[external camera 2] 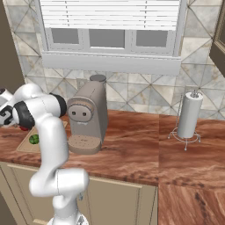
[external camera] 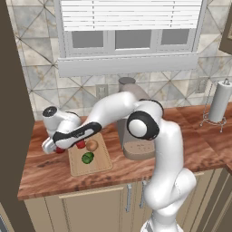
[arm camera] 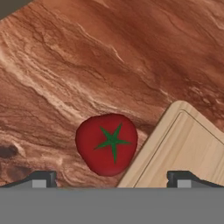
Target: Place the avocado, onion, tomato, and bell pepper on the cutting board.
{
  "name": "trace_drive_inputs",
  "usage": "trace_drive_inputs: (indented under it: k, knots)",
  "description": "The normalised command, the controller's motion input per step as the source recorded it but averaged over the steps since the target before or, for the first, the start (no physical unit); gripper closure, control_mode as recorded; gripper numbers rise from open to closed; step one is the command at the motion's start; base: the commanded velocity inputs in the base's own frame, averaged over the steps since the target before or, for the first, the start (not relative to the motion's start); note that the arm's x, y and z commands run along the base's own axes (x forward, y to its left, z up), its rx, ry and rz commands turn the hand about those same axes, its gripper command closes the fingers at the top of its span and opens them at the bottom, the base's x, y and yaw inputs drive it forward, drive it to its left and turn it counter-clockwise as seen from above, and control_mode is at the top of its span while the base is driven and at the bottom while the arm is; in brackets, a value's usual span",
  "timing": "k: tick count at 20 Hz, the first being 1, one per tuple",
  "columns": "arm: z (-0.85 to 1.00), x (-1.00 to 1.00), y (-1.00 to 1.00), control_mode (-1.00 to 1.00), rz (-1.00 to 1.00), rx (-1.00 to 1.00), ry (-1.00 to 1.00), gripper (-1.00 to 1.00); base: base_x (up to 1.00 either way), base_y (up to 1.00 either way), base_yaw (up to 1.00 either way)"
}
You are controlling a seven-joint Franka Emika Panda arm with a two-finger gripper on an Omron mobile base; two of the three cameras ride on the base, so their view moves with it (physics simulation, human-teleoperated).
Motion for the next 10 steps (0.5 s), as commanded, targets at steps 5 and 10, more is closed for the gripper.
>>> trace_drive_inputs:
  k: [5,10]
  knots:
    - [-0.14,0.0,0.04,-1.0,0.0,0.0,0.0,-1.0,0.0,0.0,0.0]
    - [-0.14,0.01,0.0,-1.0,0.0,0.0,0.0,-1.0,0.0,0.0,0.0]
